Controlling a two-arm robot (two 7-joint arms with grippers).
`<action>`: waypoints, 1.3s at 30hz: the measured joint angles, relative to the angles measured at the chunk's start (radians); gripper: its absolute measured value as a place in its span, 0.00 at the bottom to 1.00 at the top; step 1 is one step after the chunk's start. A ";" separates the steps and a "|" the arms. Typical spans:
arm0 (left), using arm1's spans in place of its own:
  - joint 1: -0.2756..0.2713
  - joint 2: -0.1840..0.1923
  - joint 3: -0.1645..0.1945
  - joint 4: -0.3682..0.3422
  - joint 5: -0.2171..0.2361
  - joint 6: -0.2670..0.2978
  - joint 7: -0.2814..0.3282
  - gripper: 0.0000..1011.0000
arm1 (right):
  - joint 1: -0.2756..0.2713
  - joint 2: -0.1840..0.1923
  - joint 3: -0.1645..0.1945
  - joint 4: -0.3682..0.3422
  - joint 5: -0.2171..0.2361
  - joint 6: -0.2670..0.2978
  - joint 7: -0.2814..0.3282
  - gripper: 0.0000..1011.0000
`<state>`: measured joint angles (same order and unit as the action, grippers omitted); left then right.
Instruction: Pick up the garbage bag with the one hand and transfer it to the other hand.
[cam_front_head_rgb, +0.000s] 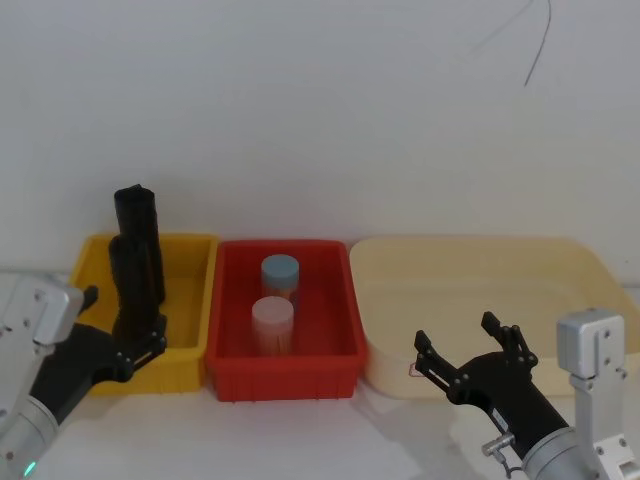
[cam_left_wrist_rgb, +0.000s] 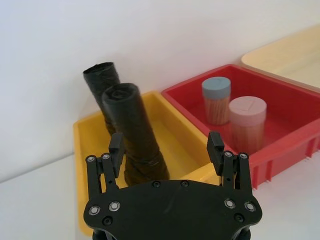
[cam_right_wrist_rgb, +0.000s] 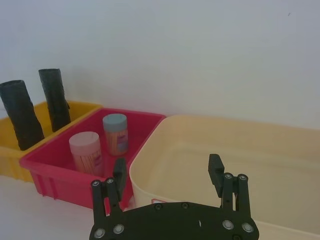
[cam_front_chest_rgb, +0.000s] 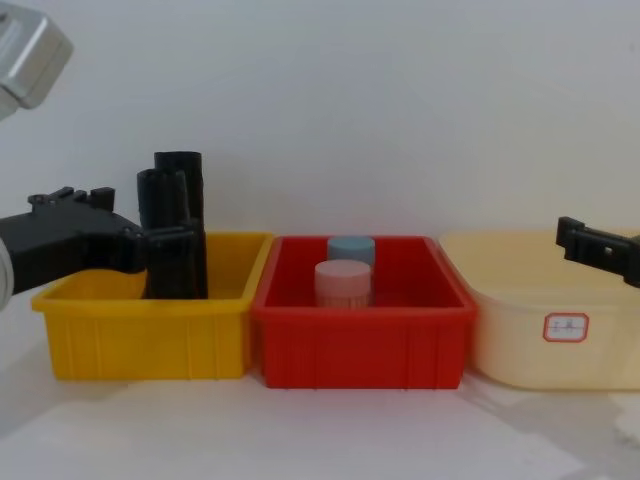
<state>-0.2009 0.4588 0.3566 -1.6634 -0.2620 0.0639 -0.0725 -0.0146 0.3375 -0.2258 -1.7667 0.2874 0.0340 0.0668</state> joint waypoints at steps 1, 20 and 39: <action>-0.003 -0.001 -0.004 0.002 -0.003 0.004 -0.001 0.99 | 0.000 0.000 0.000 0.000 0.000 0.000 0.000 0.99; -0.117 -0.078 -0.029 0.124 -0.044 0.119 0.006 0.99 | 0.000 0.000 0.000 0.000 0.000 0.000 0.000 0.99; -0.213 -0.142 -0.005 0.259 0.000 0.105 0.014 0.99 | 0.000 0.000 0.000 0.000 0.000 0.000 0.000 0.99</action>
<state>-0.4141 0.3172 0.3516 -1.4047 -0.2616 0.1687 -0.0590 -0.0146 0.3374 -0.2259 -1.7667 0.2874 0.0341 0.0668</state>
